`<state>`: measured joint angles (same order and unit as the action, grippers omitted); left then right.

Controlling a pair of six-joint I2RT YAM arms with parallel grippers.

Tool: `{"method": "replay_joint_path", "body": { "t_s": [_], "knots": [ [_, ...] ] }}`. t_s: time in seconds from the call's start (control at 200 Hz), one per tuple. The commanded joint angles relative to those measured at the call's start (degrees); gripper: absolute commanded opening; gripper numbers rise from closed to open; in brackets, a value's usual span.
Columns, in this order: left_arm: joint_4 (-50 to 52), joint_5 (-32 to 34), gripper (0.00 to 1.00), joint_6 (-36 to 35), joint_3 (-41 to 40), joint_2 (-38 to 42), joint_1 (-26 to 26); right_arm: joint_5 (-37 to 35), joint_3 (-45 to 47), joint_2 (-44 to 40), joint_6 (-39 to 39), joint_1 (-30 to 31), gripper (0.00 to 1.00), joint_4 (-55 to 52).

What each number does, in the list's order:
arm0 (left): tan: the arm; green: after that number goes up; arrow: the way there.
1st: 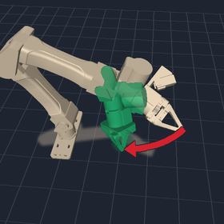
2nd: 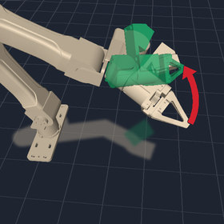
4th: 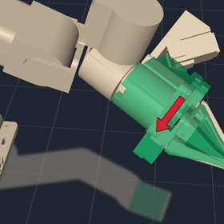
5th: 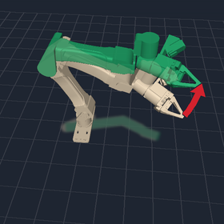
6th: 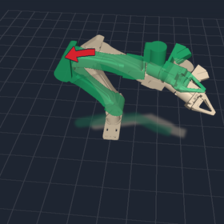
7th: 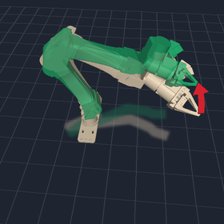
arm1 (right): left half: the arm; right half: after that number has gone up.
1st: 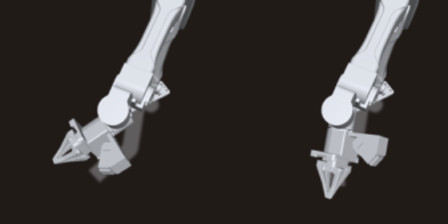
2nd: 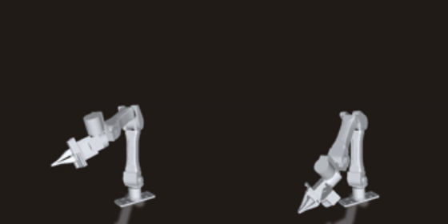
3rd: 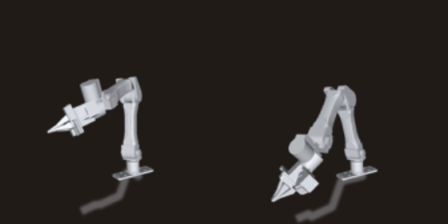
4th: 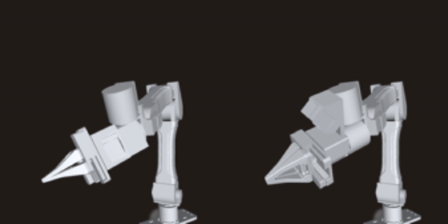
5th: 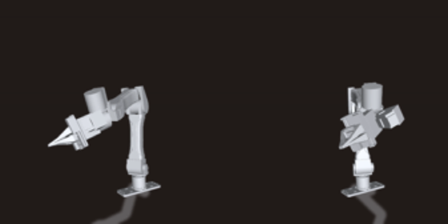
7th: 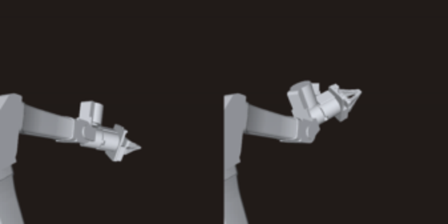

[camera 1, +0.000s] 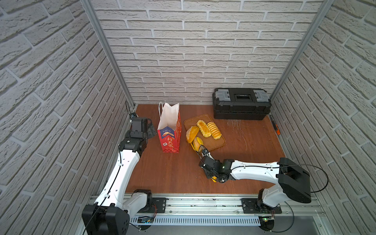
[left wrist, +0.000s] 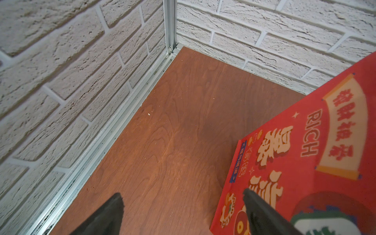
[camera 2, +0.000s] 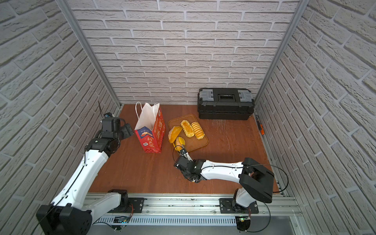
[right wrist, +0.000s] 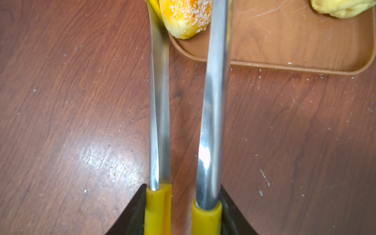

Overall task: Pack bread into a paper bag
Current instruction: Pick up the clamp from the center of the board.

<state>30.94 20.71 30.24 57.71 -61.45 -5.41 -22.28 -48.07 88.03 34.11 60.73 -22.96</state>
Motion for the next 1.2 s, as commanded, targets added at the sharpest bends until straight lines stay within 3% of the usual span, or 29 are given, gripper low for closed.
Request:
{"method": "replay_joint_path", "body": {
  "t_s": [0.0,0.615,0.73,0.795,0.88,1.025,1.19],
  "knots": [
    [-0.8,0.0,0.94,0.3,-0.3,0.0,-0.3,0.6,1.1,-2.7,-1.0,-0.3,0.25,2.7],
    [0.7,-0.2,0.94,1.2,1.4,-0.6,-0.7,3.2,3.7,-13.6,-3.3,-0.5,0.1,6.5],
    [0.8,-0.2,0.94,1.4,1.6,-0.7,-1.1,2.1,4.2,-12.9,-2.4,-0.7,0.14,5.5],
    [1.0,-0.2,0.93,1.4,1.7,-0.8,-1.4,1.3,4.3,-13.3,-1.6,-0.7,0.23,5.1],
    [1.2,-0.1,0.93,1.3,1.7,-0.7,-1.4,0.0,5.5,-14.7,-0.8,-0.9,0.26,5.8],
    [1.3,0.1,0.94,1.0,1.8,-0.4,-1.4,0.0,7.4,-15.2,-0.7,-4.0,0.16,6.5],
    [1.8,0.3,0.93,0.8,2.5,-0.1,-1.4,5.2,11.6,-16.6,-1.1,-10.7,0.08,10.5]
  ]
}}
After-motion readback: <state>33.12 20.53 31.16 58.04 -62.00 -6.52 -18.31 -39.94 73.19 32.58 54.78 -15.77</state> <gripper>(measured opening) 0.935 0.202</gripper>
